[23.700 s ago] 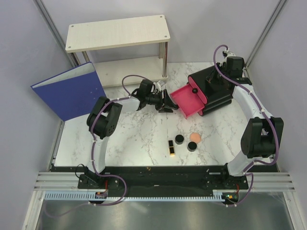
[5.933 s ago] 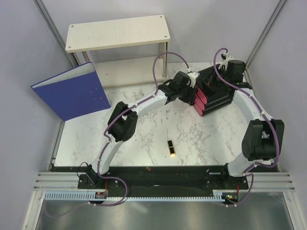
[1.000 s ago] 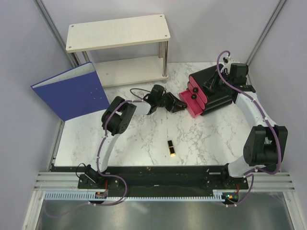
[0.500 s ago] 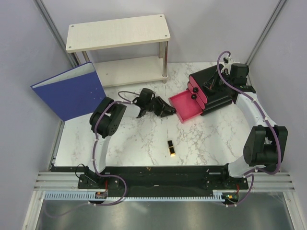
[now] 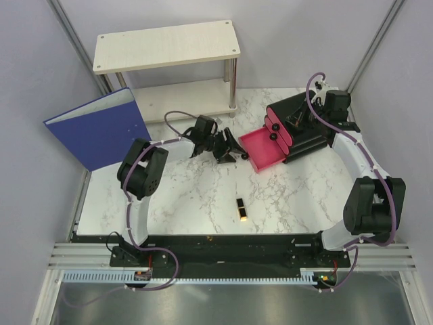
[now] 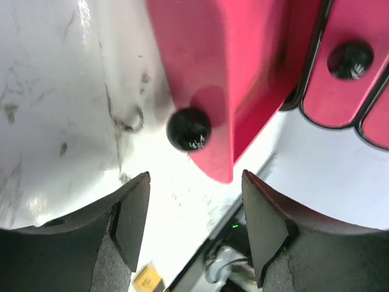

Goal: Organize the makeup

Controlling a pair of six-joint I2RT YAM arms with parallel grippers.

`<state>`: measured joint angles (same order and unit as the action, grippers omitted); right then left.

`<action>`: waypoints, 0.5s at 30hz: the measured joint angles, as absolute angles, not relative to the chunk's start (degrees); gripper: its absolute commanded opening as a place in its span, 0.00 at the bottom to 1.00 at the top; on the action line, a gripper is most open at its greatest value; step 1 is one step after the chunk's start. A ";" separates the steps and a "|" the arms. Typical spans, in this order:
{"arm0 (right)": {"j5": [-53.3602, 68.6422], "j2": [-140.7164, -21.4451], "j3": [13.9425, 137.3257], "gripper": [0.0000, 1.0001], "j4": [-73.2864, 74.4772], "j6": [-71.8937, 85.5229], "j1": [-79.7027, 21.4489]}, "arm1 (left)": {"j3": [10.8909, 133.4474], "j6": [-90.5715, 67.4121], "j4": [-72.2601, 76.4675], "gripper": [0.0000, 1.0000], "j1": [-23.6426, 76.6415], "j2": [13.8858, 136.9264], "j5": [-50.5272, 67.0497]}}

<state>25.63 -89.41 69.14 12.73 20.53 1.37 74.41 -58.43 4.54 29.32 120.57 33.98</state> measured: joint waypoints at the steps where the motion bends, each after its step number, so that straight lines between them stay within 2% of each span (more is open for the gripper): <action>1: 25.65 -89.45 69.14 0.00 12.67 20.64 1.37 | 75.40 -55.92 1.48 0.69 29.32 119.35 33.28; 10: 26.55 -90.24 69.14 0.00 11.81 21.32 1.37 | 96.47 -38.04 -34.76 0.70 30.65 115.59 22.59; 15: 27.20 -90.54 69.14 0.00 11.27 21.69 1.37 | 99.92 -32.51 -48.64 0.70 36.07 116.29 16.73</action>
<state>27.20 -90.54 69.14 11.27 21.69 1.37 99.92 -32.51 -48.64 36.07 116.29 16.73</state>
